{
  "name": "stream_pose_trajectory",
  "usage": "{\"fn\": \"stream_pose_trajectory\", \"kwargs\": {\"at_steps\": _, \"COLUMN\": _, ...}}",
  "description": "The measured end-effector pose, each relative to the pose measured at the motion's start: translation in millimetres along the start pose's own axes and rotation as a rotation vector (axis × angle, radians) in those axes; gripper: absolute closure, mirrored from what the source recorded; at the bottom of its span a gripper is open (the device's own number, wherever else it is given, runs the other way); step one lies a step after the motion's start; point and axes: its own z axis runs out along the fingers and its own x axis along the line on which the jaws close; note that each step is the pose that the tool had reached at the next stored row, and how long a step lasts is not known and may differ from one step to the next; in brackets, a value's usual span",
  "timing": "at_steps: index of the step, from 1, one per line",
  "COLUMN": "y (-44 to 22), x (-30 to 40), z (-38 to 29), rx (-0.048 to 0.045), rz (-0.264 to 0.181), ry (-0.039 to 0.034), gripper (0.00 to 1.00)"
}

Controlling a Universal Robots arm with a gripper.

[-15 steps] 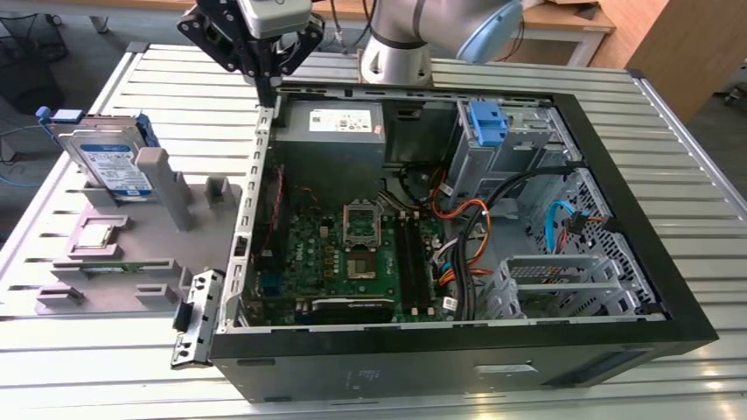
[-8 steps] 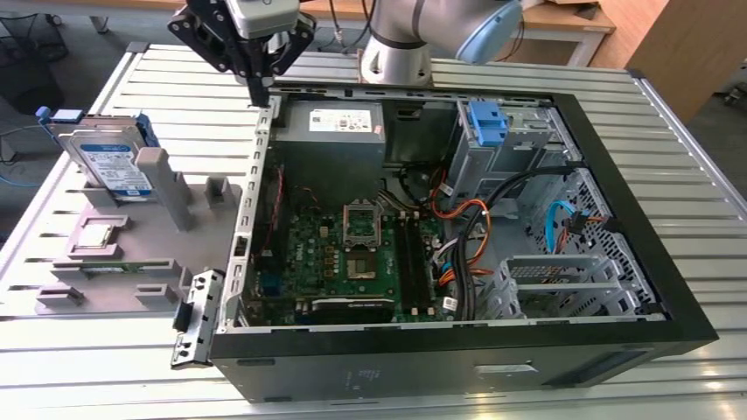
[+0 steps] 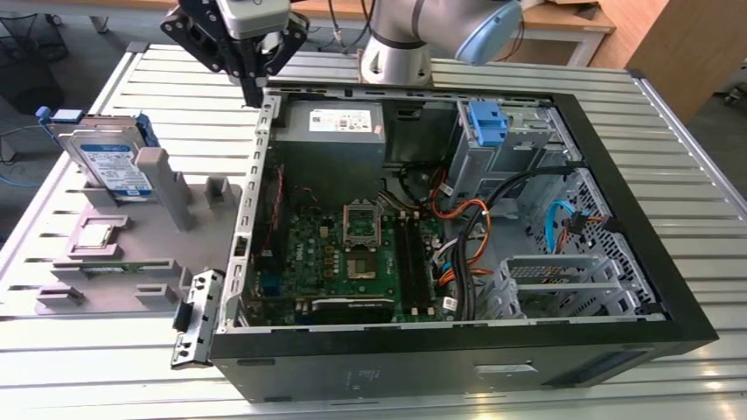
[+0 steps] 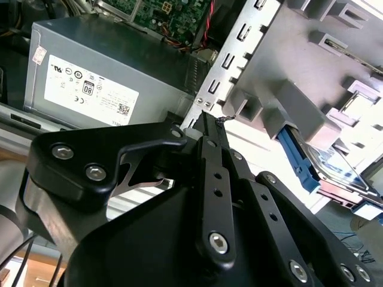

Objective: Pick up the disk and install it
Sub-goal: 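Reach for the disk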

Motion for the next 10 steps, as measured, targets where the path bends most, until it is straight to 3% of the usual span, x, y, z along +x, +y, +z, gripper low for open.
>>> {"fn": "stream_pose_trajectory", "kwargs": {"at_steps": 10, "y": -0.7, "x": 9.5, "z": 0.4, "rx": -0.0001, "rz": 0.000, "ry": 0.0000, "gripper": 0.89}}
